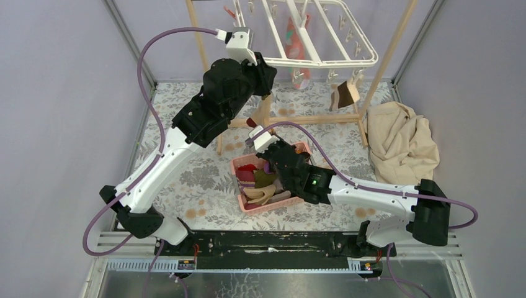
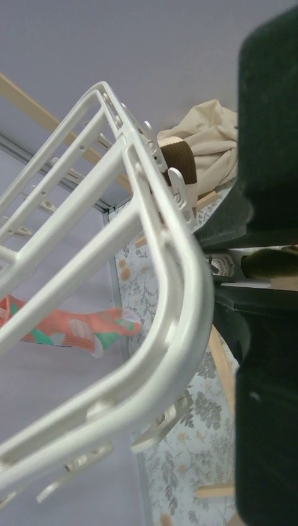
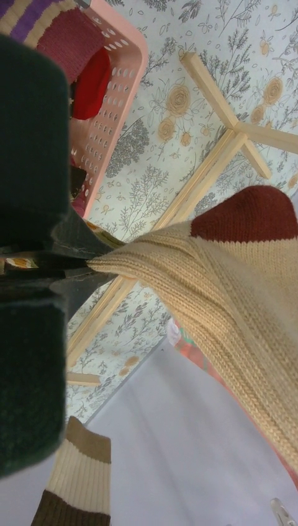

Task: Remove the socks clipped to the hanger
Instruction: Remove the sock from the hanger, then place the sock in the bin.

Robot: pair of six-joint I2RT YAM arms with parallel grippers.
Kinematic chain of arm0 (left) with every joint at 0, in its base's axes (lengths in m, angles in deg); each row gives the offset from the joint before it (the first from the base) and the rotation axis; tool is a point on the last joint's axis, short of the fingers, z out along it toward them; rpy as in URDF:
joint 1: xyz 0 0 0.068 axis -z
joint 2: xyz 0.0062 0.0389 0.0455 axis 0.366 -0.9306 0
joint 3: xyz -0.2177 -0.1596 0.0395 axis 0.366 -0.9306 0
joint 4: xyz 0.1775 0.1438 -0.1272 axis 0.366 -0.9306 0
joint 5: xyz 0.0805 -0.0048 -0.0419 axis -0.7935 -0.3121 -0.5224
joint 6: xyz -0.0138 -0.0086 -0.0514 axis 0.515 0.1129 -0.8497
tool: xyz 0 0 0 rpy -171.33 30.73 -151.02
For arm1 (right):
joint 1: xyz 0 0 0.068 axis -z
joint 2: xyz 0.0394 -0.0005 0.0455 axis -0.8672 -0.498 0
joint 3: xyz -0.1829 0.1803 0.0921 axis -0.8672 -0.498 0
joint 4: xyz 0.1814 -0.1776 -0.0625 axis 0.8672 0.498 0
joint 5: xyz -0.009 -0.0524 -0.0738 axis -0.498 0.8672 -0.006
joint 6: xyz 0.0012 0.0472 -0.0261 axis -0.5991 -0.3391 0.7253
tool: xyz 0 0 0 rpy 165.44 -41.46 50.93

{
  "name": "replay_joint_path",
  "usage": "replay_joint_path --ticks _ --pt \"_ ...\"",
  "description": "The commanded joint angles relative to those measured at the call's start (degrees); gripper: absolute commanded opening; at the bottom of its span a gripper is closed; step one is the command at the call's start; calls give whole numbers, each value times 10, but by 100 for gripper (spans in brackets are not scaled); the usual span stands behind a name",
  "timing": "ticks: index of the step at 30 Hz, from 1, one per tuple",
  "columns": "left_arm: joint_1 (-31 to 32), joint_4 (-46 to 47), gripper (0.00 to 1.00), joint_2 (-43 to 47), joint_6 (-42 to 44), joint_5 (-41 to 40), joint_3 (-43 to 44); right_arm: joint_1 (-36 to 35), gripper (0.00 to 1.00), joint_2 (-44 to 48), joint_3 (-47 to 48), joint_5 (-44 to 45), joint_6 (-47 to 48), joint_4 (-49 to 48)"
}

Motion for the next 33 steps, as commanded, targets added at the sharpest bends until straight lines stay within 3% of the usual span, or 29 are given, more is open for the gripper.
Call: replay_joint_path --ticks 1,6,22,24,28,33 --pt "2 15 17 -4 13 -15 31 -3 0 30 -5 9 -12 -27" --pt "2 11 10 -4 14 -18 32 -3 0 46 -18 -2 -26 -16" --pt "2 9 11 13 16 -31 18 -3 0 147 -104 -101 -114 36" --pt "2 13 18 17 15 -27 8 -3 0 143 -108 -112 -119 39" --pt "2 19 46 27 14 -15 -8 -3 0 115 -98 -137 -130 49" --pt "2 25 61 39 12 4 -33 -3 0 75 -73 -171 -149 49"
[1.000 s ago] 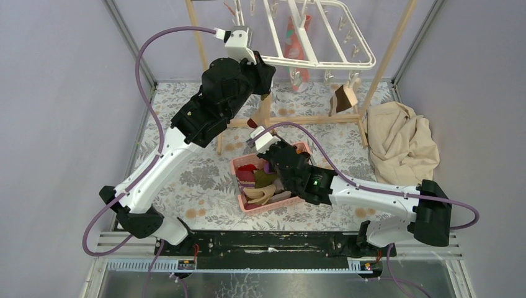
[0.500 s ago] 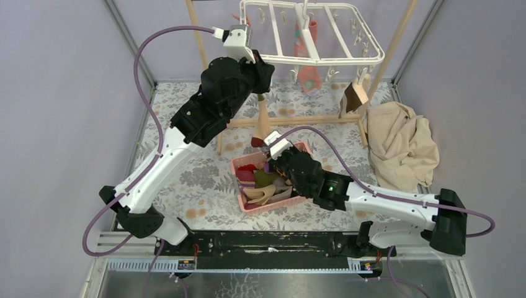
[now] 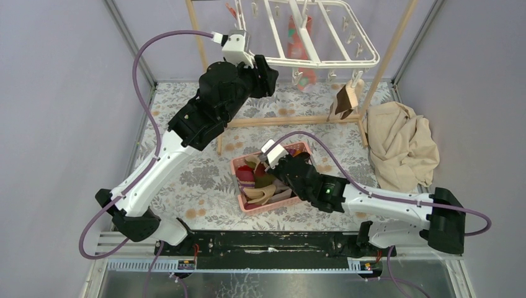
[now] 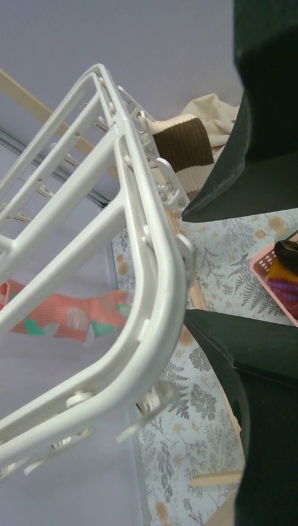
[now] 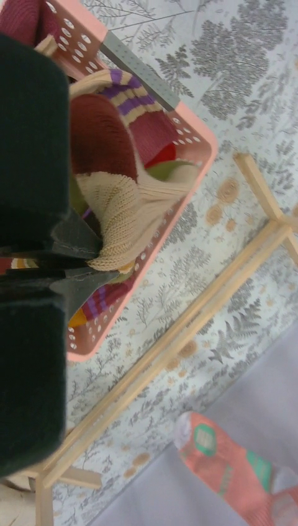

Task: Remove the socks clipped to the hanger
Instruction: Place the sock in the bin.

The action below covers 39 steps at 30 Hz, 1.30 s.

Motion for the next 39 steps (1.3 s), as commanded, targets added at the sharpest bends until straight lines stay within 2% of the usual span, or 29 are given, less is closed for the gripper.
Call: replay_joint_path --ticks 1,7,8,10,14,17,18,19,23,26,29,33,39 --pt "2 24 63 23 4 16 -22 -3 0 -28 40 -49 -29 -8" --pt "2 24 72 48 0 20 -53 -3 1 -86 58 -88 -51 -1" --pt "2 27 73 55 0 23 -62 -3 6 -95 59 -91 -58 1" --pt "2 28 76 64 -1 28 -70 -3 23 -109 55 -95 -73 2" --pt "2 21 77 72 -5 41 -74 -3 44 -107 35 -95 -93 -12" --pt "2 20 80 83 -10 48 -84 -3 53 -86 29 -89 -94 -14" --pt "2 20 95 87 -11 49 -89 -3 56 -78 30 -85 -94 -10" --pt "2 19 98 92 -12 51 -94 -2 59 -67 32 -81 -94 -3" --pt "2 19 99 110 -18 51 -116 -2 68 -15 46 -84 -100 22" --pt "3 19 99 126 -24 52 -140 -1 71 8 65 -66 -110 55" --pt "5 20 99 144 -36 53 -173 27 69 19 86 -80 -138 99" --pt "17 22 99 171 -53 50 -220 109 61 43 80 -160 -218 139" --pt "59 29 99 196 -60 18 -285 227 62 78 45 -229 -283 152"
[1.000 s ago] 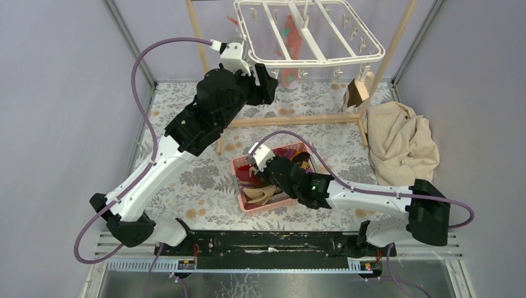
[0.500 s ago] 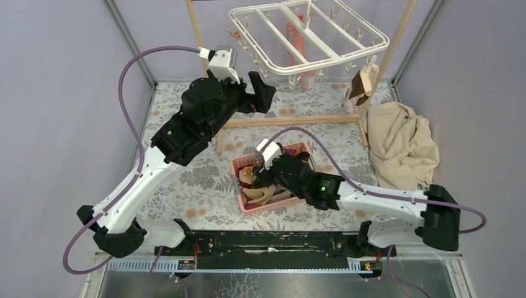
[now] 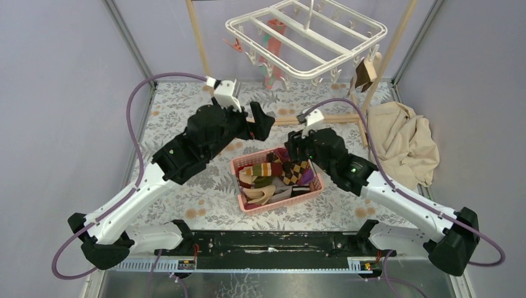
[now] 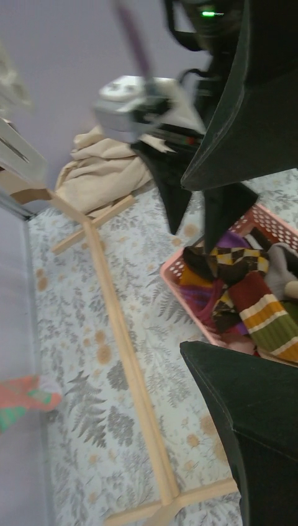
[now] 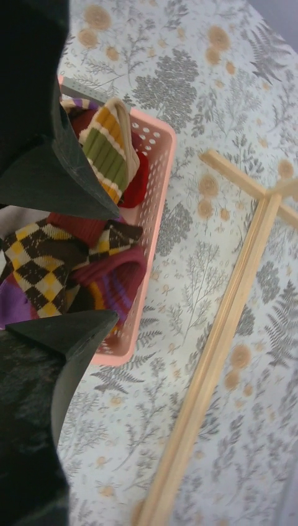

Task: Remove the socks clipped to the hanger
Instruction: Place the sock in the bin.

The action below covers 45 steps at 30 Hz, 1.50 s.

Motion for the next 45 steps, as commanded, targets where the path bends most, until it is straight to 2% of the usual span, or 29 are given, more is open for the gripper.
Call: replay_joint_path --ticks 1,13,21,27,35,39,45 --pt "31 28 99 19 -13 -29 -41 75 62 35 -16 -89 -76 16" --pt "116 79 99 59 -103 -71 -226 220 61 77 -46 -182 -153 13" --pt "165 133 99 27 -167 -101 -330 226 61 117 -21 -171 -137 46" --pt "173 166 99 -37 -187 -105 -378 226 65 151 6 -164 -121 84" --pt "170 181 99 -109 -179 -99 -370 227 66 173 20 -160 -120 101" --pt "170 163 99 -64 -161 -97 -343 226 67 185 35 -160 -109 119" --pt "171 57 99 -1 -131 -109 -243 226 66 229 40 -102 -100 143"
